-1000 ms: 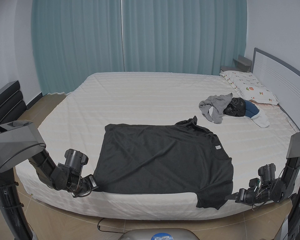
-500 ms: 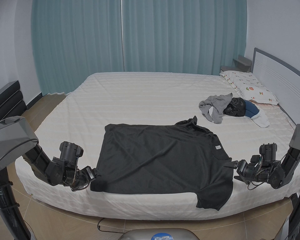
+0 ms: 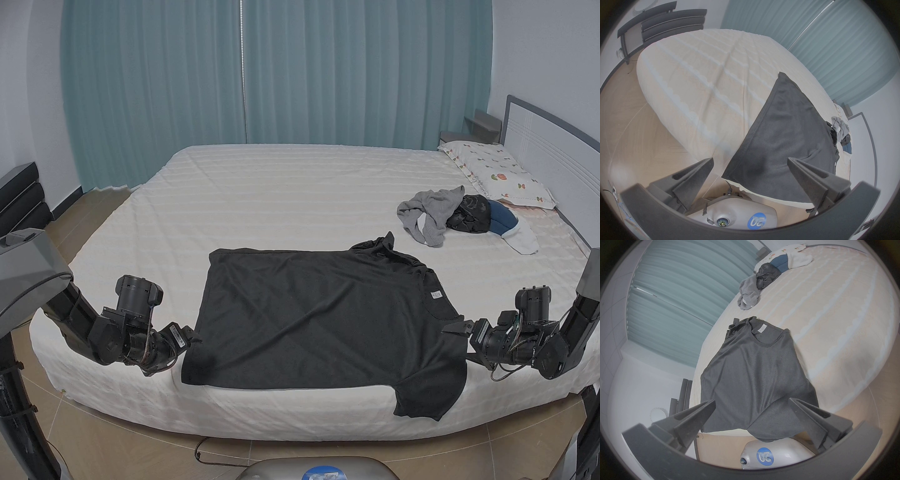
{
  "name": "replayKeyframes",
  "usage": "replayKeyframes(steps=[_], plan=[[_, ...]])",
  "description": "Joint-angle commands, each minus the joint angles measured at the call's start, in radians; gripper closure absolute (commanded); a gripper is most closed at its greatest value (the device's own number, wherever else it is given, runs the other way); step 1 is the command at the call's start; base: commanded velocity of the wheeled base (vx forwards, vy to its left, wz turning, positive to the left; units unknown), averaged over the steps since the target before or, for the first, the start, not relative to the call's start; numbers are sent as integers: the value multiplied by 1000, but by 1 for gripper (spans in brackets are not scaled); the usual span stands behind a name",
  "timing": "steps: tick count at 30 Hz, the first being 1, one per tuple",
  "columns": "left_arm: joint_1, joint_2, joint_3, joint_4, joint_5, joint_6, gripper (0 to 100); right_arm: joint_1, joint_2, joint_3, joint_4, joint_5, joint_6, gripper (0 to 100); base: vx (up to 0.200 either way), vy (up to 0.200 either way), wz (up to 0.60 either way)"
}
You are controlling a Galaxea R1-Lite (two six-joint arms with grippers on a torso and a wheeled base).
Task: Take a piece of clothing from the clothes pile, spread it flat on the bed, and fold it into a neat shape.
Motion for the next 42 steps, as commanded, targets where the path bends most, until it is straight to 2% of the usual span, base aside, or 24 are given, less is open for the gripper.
replayKeyframes(steps=[1, 6, 10, 24, 38, 42], plan=[[1, 2, -3, -1, 0, -3, 0, 1, -5, -2, 0, 1, 7, 0, 0, 0, 0], [2, 7, -37, 0, 3, -68, 0, 9, -4, -6, 0, -4, 25, 0, 0, 0, 0], [28, 0, -40, 3, 0, -66, 0, 18, -7, -2, -2, -4, 19, 0, 200, 0, 0], [22, 7, -40, -3, -1, -69, 0, 39, -5, 7, -53, -7, 22, 0, 200, 0, 0], [22, 10, -45, -3, 2, -72, 0, 52, -8, -5, -54, -10, 19, 0, 0, 0, 0], [27, 8, -57, -1, 2, -94, 0, 75, -1, -34, -59, -58, 15, 0, 0, 0, 0]])
